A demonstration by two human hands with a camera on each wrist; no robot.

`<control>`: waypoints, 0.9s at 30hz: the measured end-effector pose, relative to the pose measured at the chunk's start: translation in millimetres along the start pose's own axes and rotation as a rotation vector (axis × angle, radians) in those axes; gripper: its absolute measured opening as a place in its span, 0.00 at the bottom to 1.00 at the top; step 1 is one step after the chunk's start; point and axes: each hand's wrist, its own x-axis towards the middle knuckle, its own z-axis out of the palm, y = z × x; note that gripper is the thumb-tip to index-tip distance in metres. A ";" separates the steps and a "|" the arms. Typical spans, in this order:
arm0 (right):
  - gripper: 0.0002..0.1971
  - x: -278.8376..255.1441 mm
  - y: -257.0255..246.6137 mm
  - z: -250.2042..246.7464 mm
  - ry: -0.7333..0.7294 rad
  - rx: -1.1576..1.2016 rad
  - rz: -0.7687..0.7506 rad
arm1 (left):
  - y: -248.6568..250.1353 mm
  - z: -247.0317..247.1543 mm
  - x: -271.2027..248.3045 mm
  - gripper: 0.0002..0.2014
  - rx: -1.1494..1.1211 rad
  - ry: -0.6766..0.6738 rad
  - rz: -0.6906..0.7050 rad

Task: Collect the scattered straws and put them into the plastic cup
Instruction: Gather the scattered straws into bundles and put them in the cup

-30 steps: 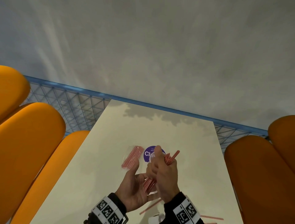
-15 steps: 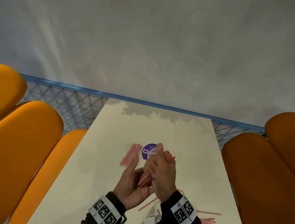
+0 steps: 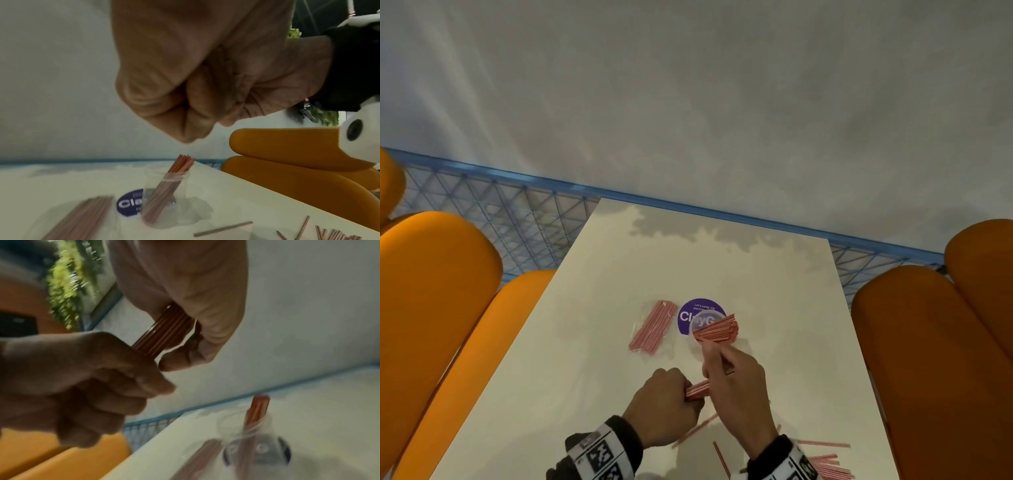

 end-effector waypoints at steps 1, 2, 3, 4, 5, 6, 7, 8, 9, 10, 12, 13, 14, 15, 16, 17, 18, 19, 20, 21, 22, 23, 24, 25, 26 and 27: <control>0.20 2.9 2.9 -0.4 -0.043 -0.111 -0.019 | -1.5 2.7 5.7 0.17 0.030 0.010 0.002; 0.21 8.0 4.7 -3.4 -0.077 -0.176 -0.022 | -1.2 3.2 11.4 0.17 0.048 0.009 0.011; 0.22 14.2 8.3 -7.4 -0.103 -0.207 -0.018 | -0.2 3.4 16.7 0.17 0.049 -0.002 0.026; 0.22 21.0 12.6 -11.5 -0.125 -0.234 -0.012 | 2.5 2.6 21.5 0.18 0.034 -0.013 0.042; 0.22 30.3 15.5 -15.4 -0.143 -0.278 -0.008 | 3.4 1.2 29.4 0.17 0.011 -0.022 0.063; 0.21 41.3 18.4 -19.9 -0.153 -0.340 -0.004 | 5.1 -1.9 37.8 0.15 0.008 -0.026 0.088; 0.21 52.9 20.3 -25.3 -0.148 -0.409 0.001 | 4.8 -4.4 47.5 0.13 0.031 -0.037 0.101; 0.22 67.0 23.3 -30.0 -0.119 -0.479 0.004 | 2.8 -7.2 59.8 0.19 0.073 -0.042 0.097; 0.22 80.6 23.5 -34.8 -0.072 -0.544 0.002 | -1.4 -9.2 74.6 0.31 0.119 -0.040 0.083; 0.23 94.8 24.2 -37.6 -0.027 -0.608 -0.005 | -5.2 -11.2 89.3 0.42 0.155 -0.019 0.064; 0.21 120.8 26.7 -33.3 0.013 -0.749 -0.023 | -8.3 -10.7 114.7 0.55 0.220 0.035 0.055; 0.19 131.4 29.4 -27.2 -0.005 -0.811 -0.031 | -8.4 -7.5 125.9 0.59 0.247 0.027 0.062; 0.18 140.2 33.5 -19.0 -0.043 -0.859 -0.037 | -7.6 -3.1 134.5 0.61 0.275 0.000 0.072; 0.17 147.4 39.9 -10.7 -0.095 -0.897 -0.040 | -7.9 1.9 141.7 0.61 0.295 -0.033 0.079; 0.16 152.2 48.6 -3.2 -0.150 -0.937 -0.052 | -7.7 5.9 147.2 0.60 0.304 -0.054 0.083; 0.14 153.6 55.5 2.1 -0.199 -0.990 -0.075 | -8.6 9.5 150.8 0.57 0.296 -0.062 0.086; 0.12 155.2 63.2 5.4 -0.238 -1.036 -0.078 | -9.1 11.5 153.5 0.55 0.280 -0.062 0.095; 0.11 156.8 69.7 6.9 -0.258 -1.048 -0.065 | -10.1 12.3 155.1 0.53 0.259 -0.062 0.099; 0.11 157.3 74.6 7.2 -0.282 -1.008 -0.038 | -12.6 13.1 157.0 0.52 0.236 -0.064 0.102; 0.11 156.5 78.8 8.4 -0.328 -0.955 -0.025 | -14.9 13.8 158.0 0.52 0.209 -0.063 0.109; 0.13 152.7 82.0 11.0 -0.371 -0.867 0.000 | -17.2 14.4 158.6 0.51 0.181 -0.055 0.122; 0.16 145.1 86.7 15.2 -0.375 -0.761 0.029 | -19.6 15.7 158.9 0.49 0.157 -0.039 0.147; 0.20 134.8 89.6 20.1 -0.327 -0.664 0.053 | -20.1 16.8 158.5 0.46 0.147 -0.008 0.187; 0.24 124.1 92.1 26.4 -0.251 -0.595 0.063 | -21.3 18.8 158.8 0.42 0.150 0.034 0.229; 0.26 113.8 94.9 33.3 -0.177 -0.556 0.053 | -21.7 20.8 158.4 0.37 0.168 0.080 0.269; 0.26 105.6 98.4 39.4 -0.123 -0.532 0.034 | -22.2 22.4 157.7 0.33 0.183 0.116 0.294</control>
